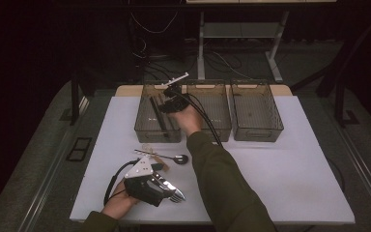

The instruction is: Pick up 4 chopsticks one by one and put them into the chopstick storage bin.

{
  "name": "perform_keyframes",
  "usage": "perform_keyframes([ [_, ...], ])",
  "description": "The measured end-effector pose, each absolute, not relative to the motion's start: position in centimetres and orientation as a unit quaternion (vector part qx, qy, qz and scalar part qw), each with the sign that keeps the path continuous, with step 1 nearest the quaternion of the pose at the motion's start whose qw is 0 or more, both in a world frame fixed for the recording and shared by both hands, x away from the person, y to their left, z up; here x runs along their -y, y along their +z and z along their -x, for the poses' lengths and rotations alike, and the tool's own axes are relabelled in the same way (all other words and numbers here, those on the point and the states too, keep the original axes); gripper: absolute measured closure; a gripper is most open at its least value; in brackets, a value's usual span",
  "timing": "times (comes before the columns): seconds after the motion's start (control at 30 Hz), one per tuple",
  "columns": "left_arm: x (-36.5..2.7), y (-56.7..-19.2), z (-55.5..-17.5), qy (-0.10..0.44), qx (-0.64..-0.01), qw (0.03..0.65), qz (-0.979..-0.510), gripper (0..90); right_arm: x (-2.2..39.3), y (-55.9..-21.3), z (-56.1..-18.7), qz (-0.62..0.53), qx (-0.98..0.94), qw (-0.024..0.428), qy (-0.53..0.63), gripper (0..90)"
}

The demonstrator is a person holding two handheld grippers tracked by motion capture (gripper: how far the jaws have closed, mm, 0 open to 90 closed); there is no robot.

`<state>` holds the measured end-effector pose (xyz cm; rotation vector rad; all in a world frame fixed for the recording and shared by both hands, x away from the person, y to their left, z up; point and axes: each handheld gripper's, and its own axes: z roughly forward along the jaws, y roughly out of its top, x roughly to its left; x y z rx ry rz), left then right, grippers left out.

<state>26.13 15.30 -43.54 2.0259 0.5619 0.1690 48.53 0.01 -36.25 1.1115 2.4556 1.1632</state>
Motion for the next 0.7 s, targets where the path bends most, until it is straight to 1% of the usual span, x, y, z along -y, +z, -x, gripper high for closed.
perform_keyframes([
  [0.1,-15.4,-43.5,-26.2,0.072,-0.227,0.490,-0.838,4.2,0.8,-36.0,-47.9,-0.372,-0.830,0.106,0.403,49.9],
  [0.2,-15.4,-43.5,-26.2,0.072,-0.227,0.489,-0.839,4.2,1.9,-35.9,-47.3,-0.360,-0.830,0.104,0.414,44.5],
  [0.27,-15.4,-43.5,-26.2,0.073,-0.226,0.488,-0.840,4.1,2.6,-35.7,-46.8,-0.350,-0.828,0.100,0.427,37.5],
  [0.4,-15.5,-43.5,-26.2,0.072,-0.228,0.486,-0.840,4.2,4.1,-35.5,-45.5,-0.339,-0.826,0.105,0.438,28.8],
  [0.53,-15.4,-43.6,-26.2,0.075,-0.232,0.487,-0.839,4.2,5.7,-35.5,-43.8,-0.324,-0.829,0.100,0.444,25.1],
  [0.63,-15.4,-43.6,-26.2,0.074,-0.233,0.488,-0.838,4.5,6.9,-35.6,-42.5,-0.315,-0.832,0.093,0.447,20.1],
  [0.7,-15.3,-43.7,-26.1,0.073,-0.235,0.488,-0.837,4.5,7.7,-35.8,-41.8,-0.309,-0.837,0.089,0.444,19.9],
])
